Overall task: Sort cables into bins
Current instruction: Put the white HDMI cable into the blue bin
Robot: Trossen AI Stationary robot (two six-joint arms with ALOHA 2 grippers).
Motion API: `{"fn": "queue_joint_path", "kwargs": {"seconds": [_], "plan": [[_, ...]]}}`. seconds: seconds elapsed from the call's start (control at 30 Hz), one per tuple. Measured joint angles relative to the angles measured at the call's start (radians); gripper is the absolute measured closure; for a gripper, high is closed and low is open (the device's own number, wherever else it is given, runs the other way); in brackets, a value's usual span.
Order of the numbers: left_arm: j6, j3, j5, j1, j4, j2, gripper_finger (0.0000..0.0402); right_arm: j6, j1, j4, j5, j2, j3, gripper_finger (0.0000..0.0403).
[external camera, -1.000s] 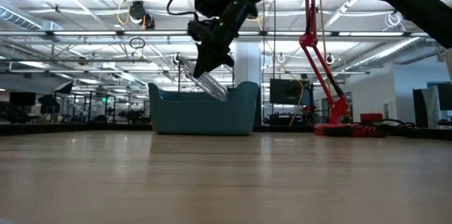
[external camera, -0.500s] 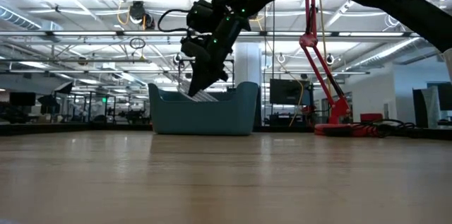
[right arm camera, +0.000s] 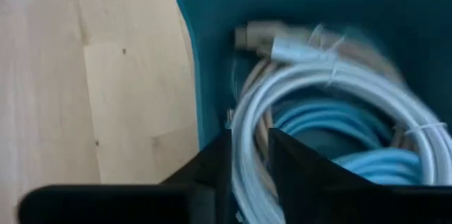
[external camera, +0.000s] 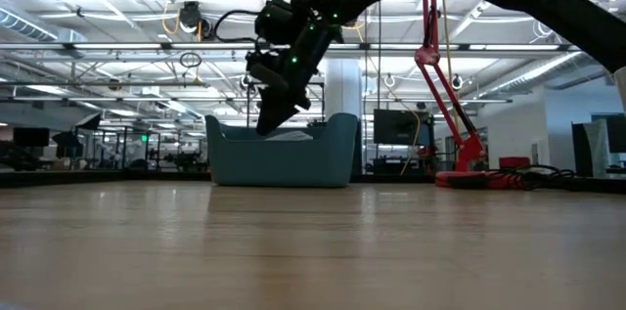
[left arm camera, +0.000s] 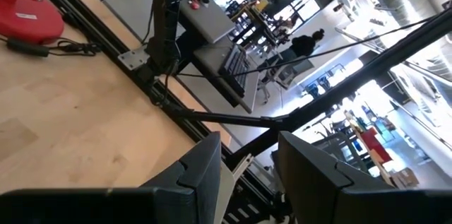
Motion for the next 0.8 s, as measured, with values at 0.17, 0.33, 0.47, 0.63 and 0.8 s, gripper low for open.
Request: {"fn": "queue_joint_path", "kwargs": {"seconds": [0.17, 0.33, 0.47, 0.63, 0.8], "plan": [[0.001, 0.0, 0.0, -0.006, -0.005, 0.0, 0.0257, 0.001, 0.003, -0.007, -0.003, 0.0, 0.0, 0.0269], [0.013, 0.0, 0.0, -0.006, -0.009, 0.0, 0.0257, 0.002, 0.015, -0.011, 0.0, -0.008, 0.0, 0.0247], [0.026, 0.0, 0.0, -0.006, -0.012, 0.0, 0.0257, -0.008, 0.014, -0.049, 0.003, -0.047, 0.0, 0.0245], [0.028, 0.0, 0.002, -0.001, -0.015, 0.0, 0.0257, -0.005, 0.009, -0.134, 0.056, -0.125, 0.0, 0.0254], [0.034, 0.0, 0.016, 0.009, -0.027, 0.0, 0.0257, 0.001, 0.001, -0.236, 0.203, -0.186, 0.003, 0.0267]]}}
